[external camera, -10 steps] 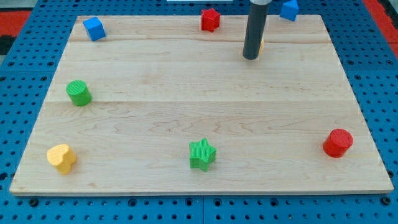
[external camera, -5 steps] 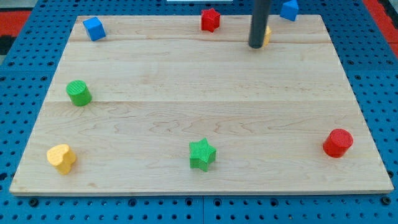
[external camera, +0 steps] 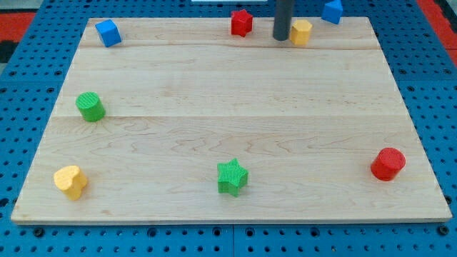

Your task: Move the yellow hexagon closer to the blue triangle

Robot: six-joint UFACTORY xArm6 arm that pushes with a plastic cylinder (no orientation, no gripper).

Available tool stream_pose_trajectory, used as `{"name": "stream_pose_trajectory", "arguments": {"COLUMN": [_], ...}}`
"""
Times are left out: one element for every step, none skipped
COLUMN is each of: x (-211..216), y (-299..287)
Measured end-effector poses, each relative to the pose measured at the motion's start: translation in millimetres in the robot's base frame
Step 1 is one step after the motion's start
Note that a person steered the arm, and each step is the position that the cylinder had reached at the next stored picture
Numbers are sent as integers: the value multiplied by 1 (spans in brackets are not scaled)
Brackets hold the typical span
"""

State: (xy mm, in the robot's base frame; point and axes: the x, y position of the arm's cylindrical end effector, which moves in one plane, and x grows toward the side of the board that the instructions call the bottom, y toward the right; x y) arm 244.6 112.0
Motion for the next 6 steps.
{"name": "stream_pose_trajectory", "arguments": {"x": [-6, -33, -42, -31, -9, -7], "y": [13, 18, 18, 21, 30, 42]}}
